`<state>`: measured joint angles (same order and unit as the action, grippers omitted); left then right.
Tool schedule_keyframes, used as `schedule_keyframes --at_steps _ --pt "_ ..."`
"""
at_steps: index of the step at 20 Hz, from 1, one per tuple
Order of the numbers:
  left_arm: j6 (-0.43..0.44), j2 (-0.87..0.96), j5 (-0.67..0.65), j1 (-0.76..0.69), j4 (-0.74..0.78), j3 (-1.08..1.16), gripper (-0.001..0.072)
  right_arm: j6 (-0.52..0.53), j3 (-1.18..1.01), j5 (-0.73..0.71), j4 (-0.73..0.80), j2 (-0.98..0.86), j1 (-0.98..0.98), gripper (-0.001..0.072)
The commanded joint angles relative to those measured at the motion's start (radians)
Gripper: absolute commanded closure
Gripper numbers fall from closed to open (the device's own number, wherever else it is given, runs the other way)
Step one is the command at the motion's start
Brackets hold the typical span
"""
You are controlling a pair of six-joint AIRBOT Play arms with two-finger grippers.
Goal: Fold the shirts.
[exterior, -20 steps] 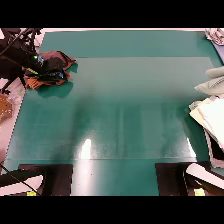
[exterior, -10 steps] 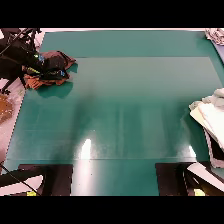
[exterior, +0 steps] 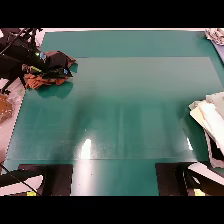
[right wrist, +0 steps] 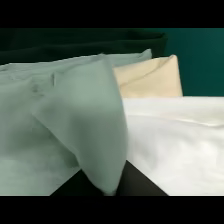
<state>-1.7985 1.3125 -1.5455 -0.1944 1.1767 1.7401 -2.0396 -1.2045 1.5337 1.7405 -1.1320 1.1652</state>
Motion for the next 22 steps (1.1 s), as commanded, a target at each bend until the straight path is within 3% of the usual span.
schedule_keyframes --at_steps 1,2,3,4,10,13,15,16,17,18,20,22 --pt "-0.008 0.000 0.011 0.000 -0.021 0.001 0.0355 0.011 0.031 0.013 0.183 -0.076 0.006 0.0546" --pt "-0.008 0.000 0.013 0.000 -0.023 0.001 0.0355 0.022 -0.016 0.031 0.197 -0.093 0.006 0.0339" --pt "-0.008 0.000 0.018 0.000 -0.026 0.001 0.0355 0.044 -0.078 0.050 0.196 -0.106 0.005 0.0217" --pt "-0.008 0.000 0.021 0.000 -0.033 0.001 0.0355 0.055 -0.159 0.066 0.188 -0.115 -0.003 0.0160" --pt "0.001 0.000 0.020 0.000 -0.048 0.001 0.0355 0.081 -0.749 0.051 -0.003 -0.132 -0.187 0.0160" --pt "0.033 -0.001 0.036 0.000 -0.064 0.001 0.0355 0.086 -0.892 -0.054 -0.163 -0.107 -0.329 0.0164" --pt "0.103 -0.016 0.048 0.000 -0.063 0.000 0.0356 0.211 -0.808 -0.161 -0.352 -0.037 -0.446 0.0168" --pt "0.117 -0.036 0.074 0.000 -0.052 -0.003 0.0357 0.330 -0.732 -0.201 -0.463 0.006 -0.521 0.0217" --pt "0.137 -0.068 0.103 0.000 -0.037 -0.007 0.0358 0.454 -0.652 -0.223 -0.572 0.045 -0.597 0.0378" --pt "0.151 -0.120 0.142 -0.002 -0.008 -0.029 0.0359 0.580 -0.554 -0.247 -0.678 0.092 -0.687 0.0472" --pt "0.205 -0.282 0.245 -0.019 0.109 -0.151 0.0662 0.731 -0.336 -0.305 -0.754 0.196 -0.876 0.0473" --pt "0.192 -0.497 0.342 -0.025 0.190 -0.385 0.0665 0.792 -0.077 -0.386 -0.745 0.320 -1.076 0.0491"
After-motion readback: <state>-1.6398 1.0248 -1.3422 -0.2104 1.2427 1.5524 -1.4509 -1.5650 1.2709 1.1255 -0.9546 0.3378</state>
